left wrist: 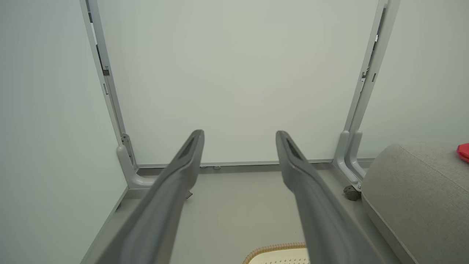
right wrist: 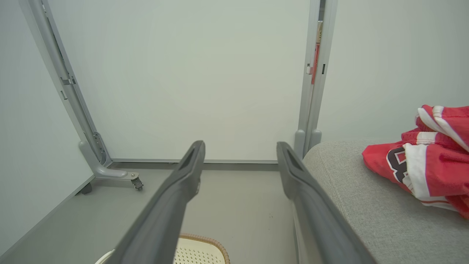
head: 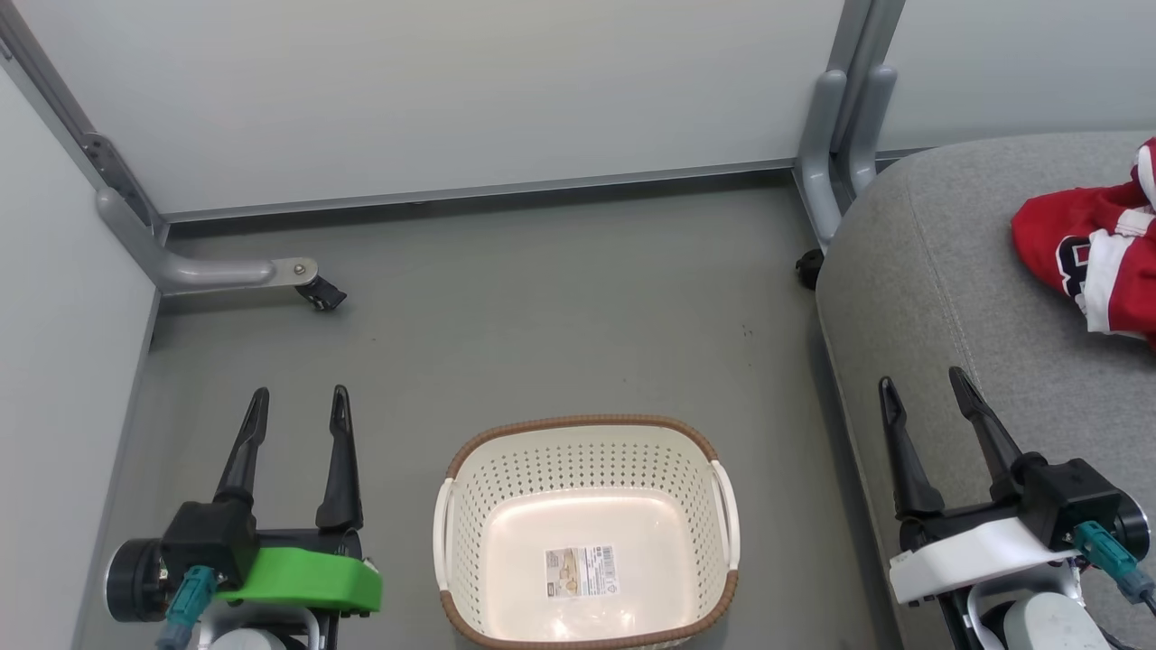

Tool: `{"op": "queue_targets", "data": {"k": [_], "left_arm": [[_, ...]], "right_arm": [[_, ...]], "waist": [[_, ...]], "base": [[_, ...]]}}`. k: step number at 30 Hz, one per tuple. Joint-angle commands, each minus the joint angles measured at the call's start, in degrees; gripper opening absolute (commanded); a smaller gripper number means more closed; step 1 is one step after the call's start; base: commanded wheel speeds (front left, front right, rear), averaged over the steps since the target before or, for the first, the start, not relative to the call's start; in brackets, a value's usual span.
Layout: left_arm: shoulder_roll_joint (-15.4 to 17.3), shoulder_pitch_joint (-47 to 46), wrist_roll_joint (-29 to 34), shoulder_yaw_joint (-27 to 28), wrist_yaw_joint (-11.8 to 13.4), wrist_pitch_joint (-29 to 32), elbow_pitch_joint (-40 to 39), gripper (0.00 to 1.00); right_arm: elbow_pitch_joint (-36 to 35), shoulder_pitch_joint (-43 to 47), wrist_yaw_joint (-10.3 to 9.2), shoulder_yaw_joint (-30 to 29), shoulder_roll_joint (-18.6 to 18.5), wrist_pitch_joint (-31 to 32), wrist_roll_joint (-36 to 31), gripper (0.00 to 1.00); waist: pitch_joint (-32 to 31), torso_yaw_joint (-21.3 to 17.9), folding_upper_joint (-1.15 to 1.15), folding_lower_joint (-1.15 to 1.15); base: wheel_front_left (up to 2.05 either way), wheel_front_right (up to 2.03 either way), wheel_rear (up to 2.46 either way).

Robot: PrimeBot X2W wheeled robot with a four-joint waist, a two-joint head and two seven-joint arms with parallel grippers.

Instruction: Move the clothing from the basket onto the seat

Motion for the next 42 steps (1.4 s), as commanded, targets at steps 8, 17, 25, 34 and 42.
{"op": "queue_targets", "data": {"k": [8, 17, 25, 34, 42], "left_arm": [[-0.73, 1.67, 0.55, 0.49, -1.13, -0.04, 0.37, 1.00], [-1.00, 2.01, 1.54, 0.98, -1.33, -0.04, 0.58, 1.00], [-1.10, 1.34, 0.36, 0.47, -1.10, 0.14, 3.39, 0.00], [-1.03, 0.70, -9.68, 1.63, -1.58, 2.64, 3.86, 0.00], [-0.98, 0.13, -18.00, 2.61, -1.98, 4.74, 4.22, 0.00]], "right_arm": [[0.12, 1.02, -0.06, 0.41, -0.15, -0.28, 0.26, 1.00], [0.48, 1.15, -0.06, 0.64, -0.15, -0.28, 0.27, 1.00], [3.06, 0.96, 0.00, 0.67, 0.51, 0.21, 0.47, 0.00], [3.92, 0.27, 0.00, 0.00, 0.37, 2.71, 10.64, 0.00], [4.66, -0.35, -0.01, -0.60, 0.26, 4.81, 19.04, 0.00]], "waist": [[-0.85, 0.56, 0.00, 0.00], [-1.24, 0.65, 0.00, 0.00], [-1.24, 0.61, 0.00, 0.00], [-1.31, 0.03, 0.00, 0.00], [-1.37, -0.51, 0.00, 0.00]], "base": [[0.00, 0.00, 0.00], [0.00, 0.00, 0.00], [0.00, 0.00, 0.00], [0.00, 0.00, 0.00], [0.00, 0.00, 0.00]]}}
